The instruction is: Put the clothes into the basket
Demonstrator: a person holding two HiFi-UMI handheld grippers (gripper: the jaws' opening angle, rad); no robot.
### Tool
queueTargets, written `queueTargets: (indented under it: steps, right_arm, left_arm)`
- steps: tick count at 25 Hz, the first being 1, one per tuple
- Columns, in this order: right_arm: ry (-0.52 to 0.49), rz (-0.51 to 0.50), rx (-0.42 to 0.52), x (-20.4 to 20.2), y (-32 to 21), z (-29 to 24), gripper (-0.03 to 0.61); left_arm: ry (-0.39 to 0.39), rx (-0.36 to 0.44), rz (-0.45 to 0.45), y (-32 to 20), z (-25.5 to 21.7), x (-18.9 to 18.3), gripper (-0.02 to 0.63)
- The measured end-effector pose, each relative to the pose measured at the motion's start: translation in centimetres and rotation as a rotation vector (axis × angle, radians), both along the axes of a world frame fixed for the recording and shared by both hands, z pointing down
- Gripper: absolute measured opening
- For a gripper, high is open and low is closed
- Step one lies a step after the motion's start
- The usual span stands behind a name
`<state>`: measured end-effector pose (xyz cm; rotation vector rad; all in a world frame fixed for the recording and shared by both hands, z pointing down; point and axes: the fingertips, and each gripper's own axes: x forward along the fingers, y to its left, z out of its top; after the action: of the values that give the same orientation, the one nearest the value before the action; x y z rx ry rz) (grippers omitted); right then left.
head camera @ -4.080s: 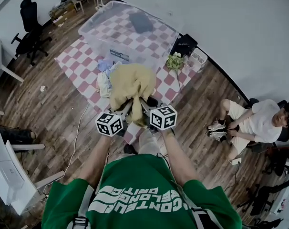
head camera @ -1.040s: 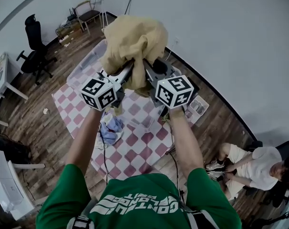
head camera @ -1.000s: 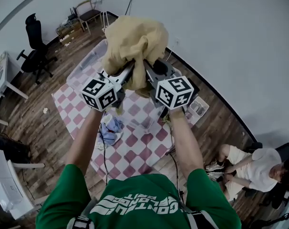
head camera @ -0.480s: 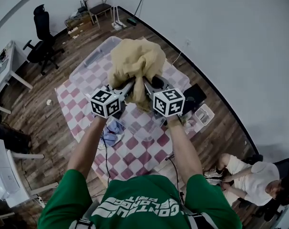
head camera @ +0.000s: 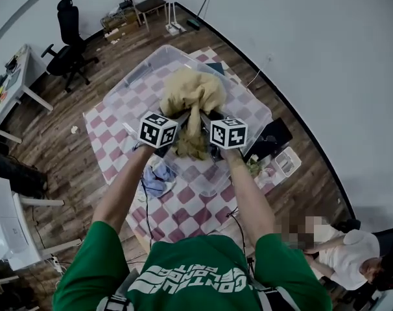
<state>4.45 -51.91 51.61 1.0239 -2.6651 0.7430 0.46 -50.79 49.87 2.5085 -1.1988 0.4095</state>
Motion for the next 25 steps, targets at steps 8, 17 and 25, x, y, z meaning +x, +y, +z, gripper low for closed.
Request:
queueTargets:
  steps: [8,17,25]
  right_arm:
    - [0.099,0.049,-0.193,-0.8,-2.4,7.6,0.091]
    - [0.208,0.048,-0.424,-0.8,-3.5,16.9,0.091]
    - [0.309,0.003,-0.535,-0.9,-3.5,22.0,0.091]
  left_arm:
    - [-0.190,-0.180,0.057,-3.0,7.7,-0.8,0.077]
    - [-0.343,-0.399,0.108,-4.4,17.0,-1.1,0.074]
    - [-0.426,-0.495,0.132,-4.6,22.2,-1.2,0.072]
